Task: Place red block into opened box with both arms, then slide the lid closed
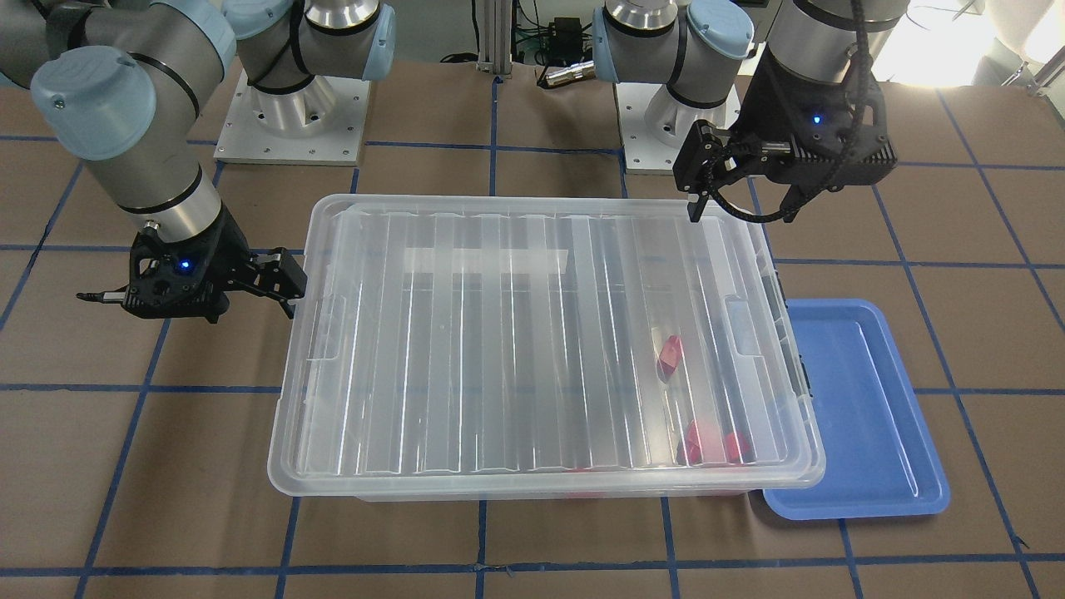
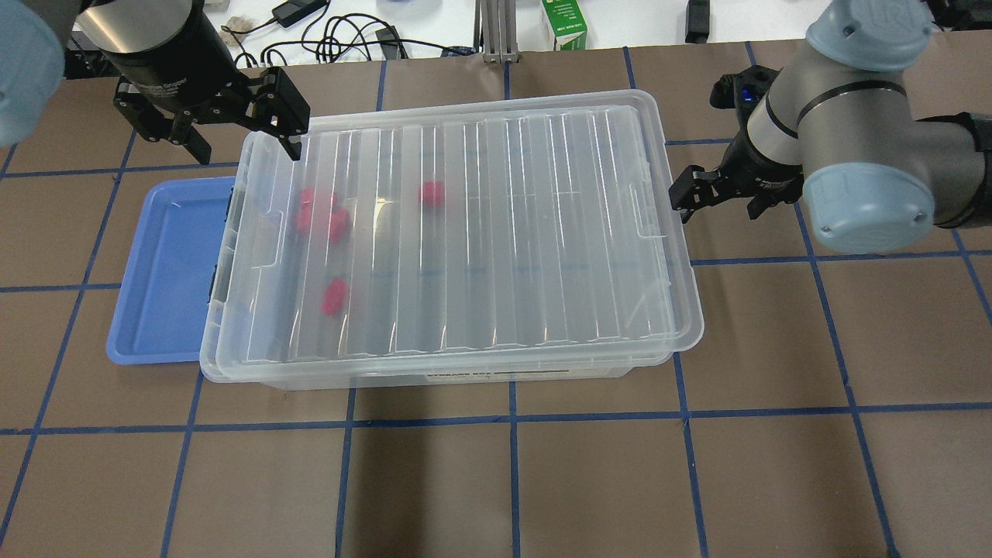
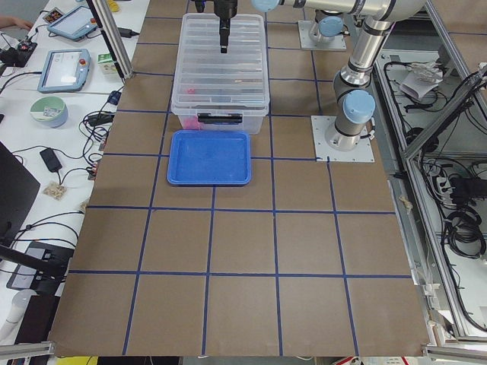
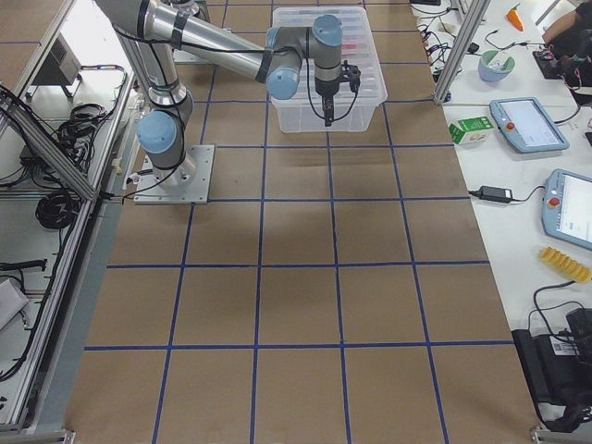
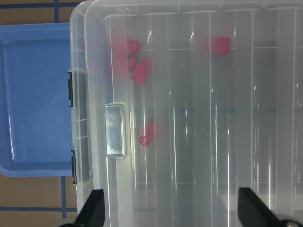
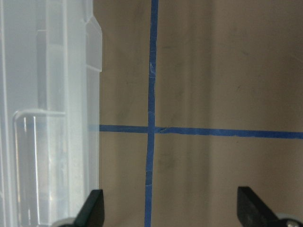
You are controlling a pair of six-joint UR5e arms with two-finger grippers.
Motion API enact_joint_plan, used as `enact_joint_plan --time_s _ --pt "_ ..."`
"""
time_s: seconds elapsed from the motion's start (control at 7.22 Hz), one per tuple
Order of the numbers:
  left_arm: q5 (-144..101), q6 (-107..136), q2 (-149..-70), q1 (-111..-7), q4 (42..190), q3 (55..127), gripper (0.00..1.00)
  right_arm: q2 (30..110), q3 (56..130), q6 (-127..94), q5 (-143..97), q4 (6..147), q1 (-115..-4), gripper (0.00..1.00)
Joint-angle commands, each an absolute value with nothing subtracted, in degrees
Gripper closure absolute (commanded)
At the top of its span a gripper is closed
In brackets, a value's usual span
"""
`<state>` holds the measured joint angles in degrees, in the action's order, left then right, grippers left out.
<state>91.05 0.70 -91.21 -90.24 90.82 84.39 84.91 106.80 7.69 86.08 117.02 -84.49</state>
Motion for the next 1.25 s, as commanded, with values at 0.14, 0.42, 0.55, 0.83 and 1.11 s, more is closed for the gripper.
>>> enact_joint_plan --time_s 0.14,0.42,0.55,0.83,1.11 --pt "90.7 0.6 -91.1 -90.1 91.2 84.0 0.00 87.0 98.2 7.5 86.8 108.3 -84.6 0.00" --pt "90.8 0.6 -91.1 -90.1 91.3 84.3 0.00 89.2 89.6 5.3 86.9 96.6 -86.7 0.00" --pt "90.6 -1.1 -91.2 -90.1 91.2 84.5 0.00 89.1 84.9 2.6 87.0 90.8 -88.9 0.00" --pt "91.0 -1.3 -90.7 -90.1 92.9 83.9 0.00 87.9 83.1 -0.3 86.9 88.9 -91.9 0.00" --pt "90.8 -1.3 -90.8 -90.0 92.9 83.8 0.00 88.0 83.4 0.3 87.2 88.9 -91.9 0.00"
